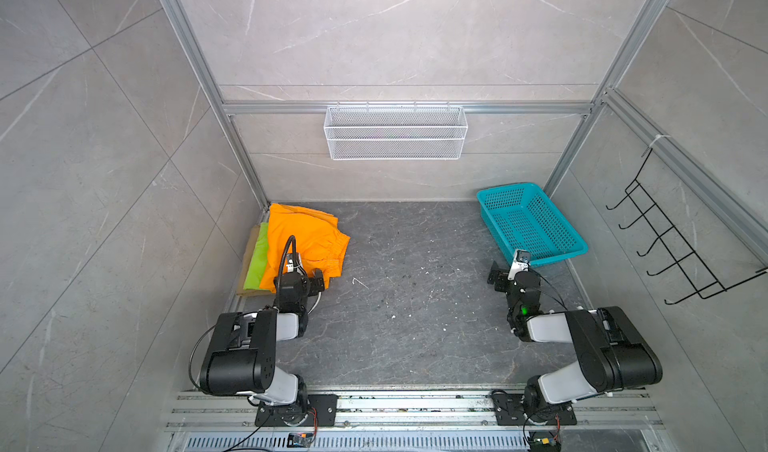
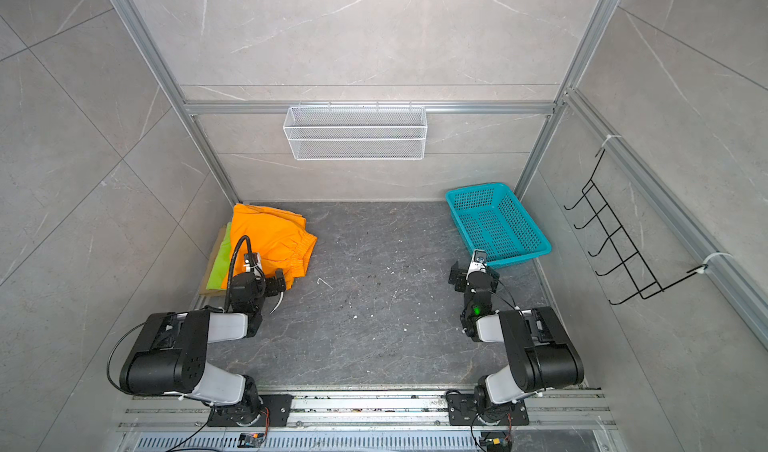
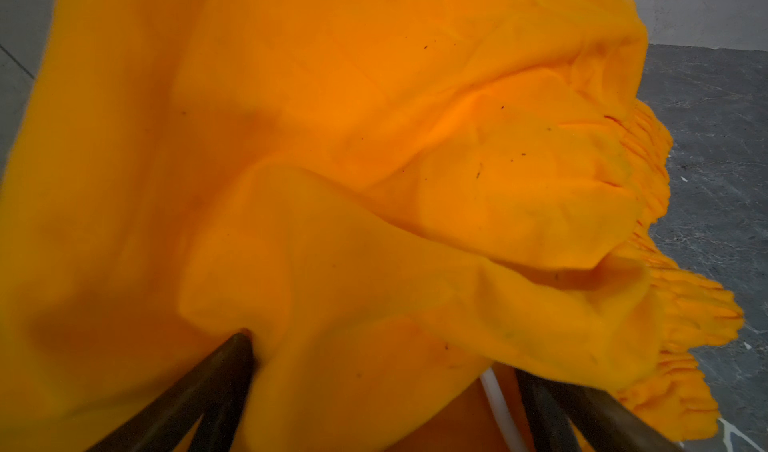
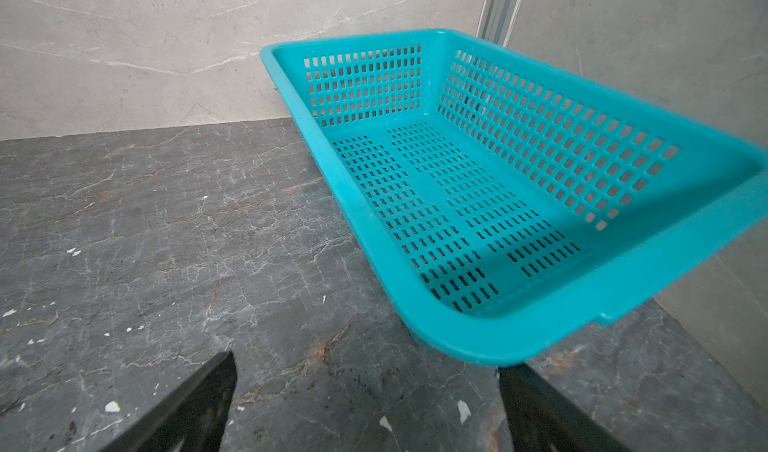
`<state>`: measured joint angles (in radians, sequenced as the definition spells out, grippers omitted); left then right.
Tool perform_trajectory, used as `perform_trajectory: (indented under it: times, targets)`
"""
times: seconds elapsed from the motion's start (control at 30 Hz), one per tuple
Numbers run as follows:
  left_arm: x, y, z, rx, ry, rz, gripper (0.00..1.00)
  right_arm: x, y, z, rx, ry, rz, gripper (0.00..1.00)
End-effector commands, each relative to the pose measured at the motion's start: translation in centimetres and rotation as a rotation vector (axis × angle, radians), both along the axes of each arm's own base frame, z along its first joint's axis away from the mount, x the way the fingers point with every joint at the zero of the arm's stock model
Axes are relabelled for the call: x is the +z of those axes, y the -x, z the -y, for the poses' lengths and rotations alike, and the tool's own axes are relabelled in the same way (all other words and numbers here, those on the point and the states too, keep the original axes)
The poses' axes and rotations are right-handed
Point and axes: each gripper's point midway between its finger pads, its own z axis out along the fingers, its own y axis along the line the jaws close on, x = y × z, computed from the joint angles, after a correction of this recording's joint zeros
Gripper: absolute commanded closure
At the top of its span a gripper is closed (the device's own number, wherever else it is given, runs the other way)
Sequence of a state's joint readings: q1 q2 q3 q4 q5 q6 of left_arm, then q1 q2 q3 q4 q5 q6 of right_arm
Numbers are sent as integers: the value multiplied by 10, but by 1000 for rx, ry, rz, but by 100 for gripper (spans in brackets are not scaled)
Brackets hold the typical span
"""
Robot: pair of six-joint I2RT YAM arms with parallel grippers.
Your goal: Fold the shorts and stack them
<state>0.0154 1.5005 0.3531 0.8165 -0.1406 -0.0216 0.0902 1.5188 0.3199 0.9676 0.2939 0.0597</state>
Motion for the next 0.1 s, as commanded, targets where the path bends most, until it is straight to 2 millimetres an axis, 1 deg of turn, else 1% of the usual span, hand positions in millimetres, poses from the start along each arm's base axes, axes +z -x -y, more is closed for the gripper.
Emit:
perform_trajectory:
  times: [0.0,0.07]
  targets:
    - [11,-4,0,-8,-20,48,0,-1,-3,-2,6,-15,-5,0]
    - [11,-4,0,-8,-20,48,0,-1,-1,-2,4,-16,-4,0]
